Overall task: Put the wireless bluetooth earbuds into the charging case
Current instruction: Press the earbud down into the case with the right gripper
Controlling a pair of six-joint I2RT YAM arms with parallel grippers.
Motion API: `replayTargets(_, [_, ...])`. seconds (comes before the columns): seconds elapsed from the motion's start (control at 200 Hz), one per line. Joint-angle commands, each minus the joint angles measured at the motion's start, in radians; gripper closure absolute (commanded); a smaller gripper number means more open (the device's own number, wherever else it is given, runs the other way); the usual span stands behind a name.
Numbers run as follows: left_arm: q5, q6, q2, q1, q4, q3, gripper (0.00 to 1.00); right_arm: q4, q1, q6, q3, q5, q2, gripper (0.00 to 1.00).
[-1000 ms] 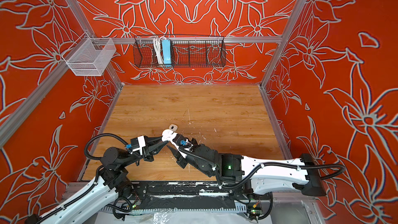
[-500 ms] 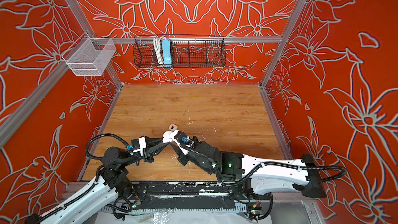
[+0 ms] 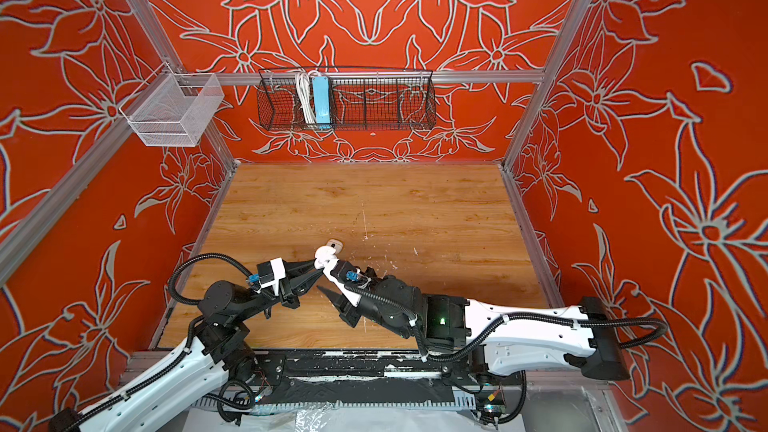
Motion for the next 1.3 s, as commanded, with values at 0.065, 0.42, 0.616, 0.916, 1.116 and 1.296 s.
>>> replayTargets(0.065, [-0.007,0.004,0.004,-0.006,0.02,0.032,1.0,0.032,0.002,-0.018,0.032,-0.026,-0.01,0.58])
replayTargets(0.42, [-0.008,0.007,-0.008,-0.007,0.013,0.03,1.0,-0.018,0.002,-0.022,0.024,0.072,-0.068,0.58])
replayTargets(0.616, [0.009,0.01,-0.006,-0.006,0.048,0.023,1.0,-0.056,0.002,-0.031,0.032,0.082,-0.092,0.53])
replayTargets(0.916, [0.034,0.01,-0.014,-0.007,0.051,0.037,1.0,-0.066,0.002,-0.032,0.097,0.043,0.005,0.54])
replayTargets(1.116, [0.034,0.01,-0.023,-0.008,0.046,0.036,1.0,-0.057,0.001,-0.038,0.105,0.048,0.017,0.54])
replayTargets(1.296, [0.038,0.01,-0.03,-0.008,0.045,0.036,1.0,-0.065,0.001,-0.038,0.1,0.097,0.01,0.54])
